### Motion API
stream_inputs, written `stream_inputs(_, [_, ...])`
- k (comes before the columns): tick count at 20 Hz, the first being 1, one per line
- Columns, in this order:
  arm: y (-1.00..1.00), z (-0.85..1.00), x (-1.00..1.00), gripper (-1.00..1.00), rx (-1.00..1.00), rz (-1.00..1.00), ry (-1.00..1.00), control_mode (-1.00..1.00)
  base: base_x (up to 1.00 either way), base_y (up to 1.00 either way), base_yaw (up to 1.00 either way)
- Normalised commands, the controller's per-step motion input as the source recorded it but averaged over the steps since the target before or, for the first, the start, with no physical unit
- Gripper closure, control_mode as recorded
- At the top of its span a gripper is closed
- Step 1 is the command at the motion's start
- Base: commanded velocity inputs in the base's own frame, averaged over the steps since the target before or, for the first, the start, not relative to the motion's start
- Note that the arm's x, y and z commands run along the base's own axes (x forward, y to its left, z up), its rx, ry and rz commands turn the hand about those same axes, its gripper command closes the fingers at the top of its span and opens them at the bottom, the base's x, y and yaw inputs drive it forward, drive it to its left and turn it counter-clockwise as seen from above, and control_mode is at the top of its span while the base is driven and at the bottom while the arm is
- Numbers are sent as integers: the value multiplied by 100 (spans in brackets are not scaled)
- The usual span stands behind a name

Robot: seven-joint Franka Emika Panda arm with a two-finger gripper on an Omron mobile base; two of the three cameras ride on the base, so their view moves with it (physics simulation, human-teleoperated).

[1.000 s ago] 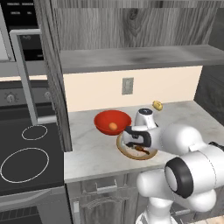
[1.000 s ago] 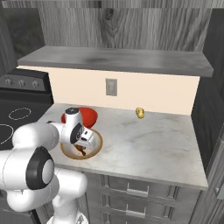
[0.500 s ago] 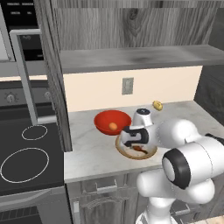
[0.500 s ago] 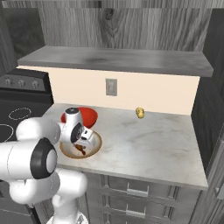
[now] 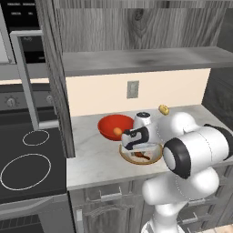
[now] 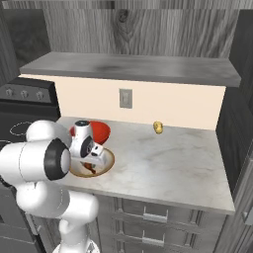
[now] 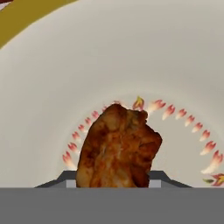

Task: Pick both bowls and place them on the counter. Then place the egg in one bowl and place the chicken drumstick in the other bowl.

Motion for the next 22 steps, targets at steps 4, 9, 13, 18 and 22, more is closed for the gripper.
stream_inputs(4, [0, -7, 11, 100, 0, 4, 4, -100, 0, 0, 0])
stream_inputs(9, [0, -8, 3, -100, 0, 2, 6, -100, 0, 0, 0])
stream_inputs(13, [0, -2, -13, -100, 0, 0, 0, -100, 0, 0, 0])
stream_inputs(18, [0, 7, -5, -100, 0, 0, 0, -100, 0, 0, 0])
stream_inputs(22, [0, 22, -5, -100, 0, 0, -1, -100, 0, 0, 0])
